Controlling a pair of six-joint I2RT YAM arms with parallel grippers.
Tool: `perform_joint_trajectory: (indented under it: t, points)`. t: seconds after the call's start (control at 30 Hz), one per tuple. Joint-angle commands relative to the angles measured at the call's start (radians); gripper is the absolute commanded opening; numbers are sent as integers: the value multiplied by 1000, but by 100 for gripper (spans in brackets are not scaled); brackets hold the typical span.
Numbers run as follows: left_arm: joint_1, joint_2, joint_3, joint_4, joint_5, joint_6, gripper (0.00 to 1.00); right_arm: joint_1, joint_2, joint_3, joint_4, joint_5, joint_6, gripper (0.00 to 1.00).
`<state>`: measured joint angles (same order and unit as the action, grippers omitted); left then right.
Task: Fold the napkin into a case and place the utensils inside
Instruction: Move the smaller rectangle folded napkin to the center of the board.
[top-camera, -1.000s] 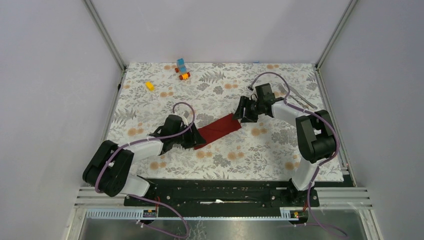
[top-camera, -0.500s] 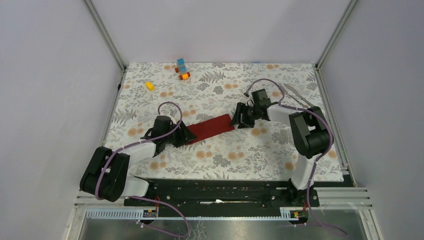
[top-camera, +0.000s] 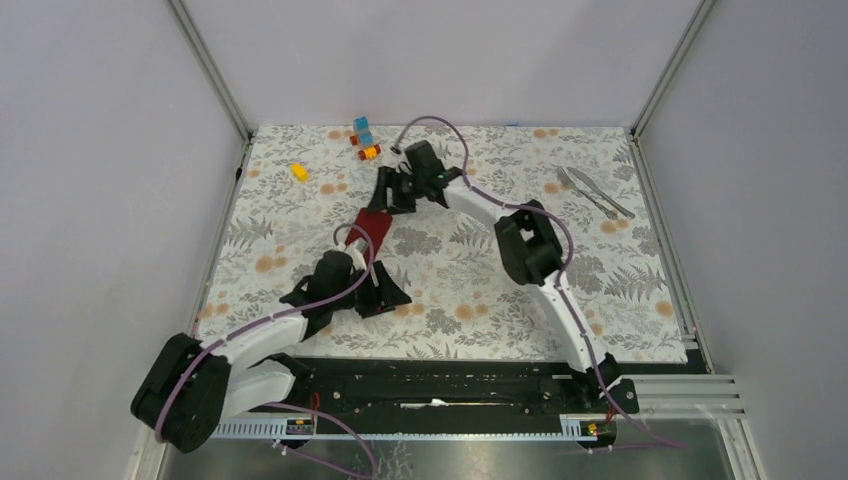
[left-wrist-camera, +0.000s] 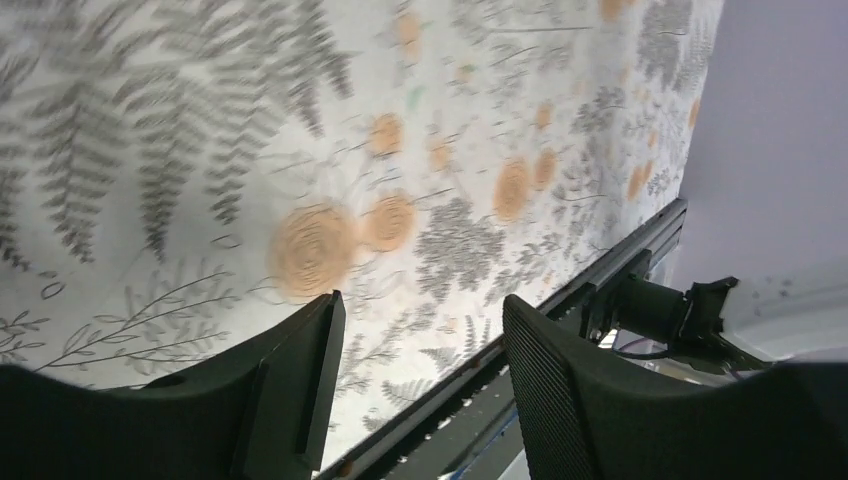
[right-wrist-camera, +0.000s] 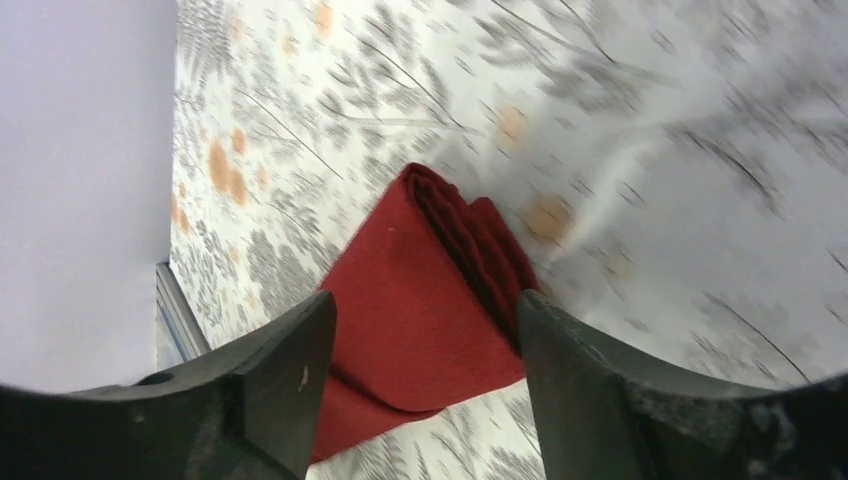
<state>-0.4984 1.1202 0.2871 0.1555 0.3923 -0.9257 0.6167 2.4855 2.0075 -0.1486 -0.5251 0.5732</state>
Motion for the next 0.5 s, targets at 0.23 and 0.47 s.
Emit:
perform_joint_trajectory:
  t: [0.23,0.47]
  points:
    - [-5,118,548,-701,-495,432,70,-72,-257,-75,-266,217,-141,85]
    - [-5,389,666,-685,-644,474,67,-179,-603,-589,-132,189,-153,85]
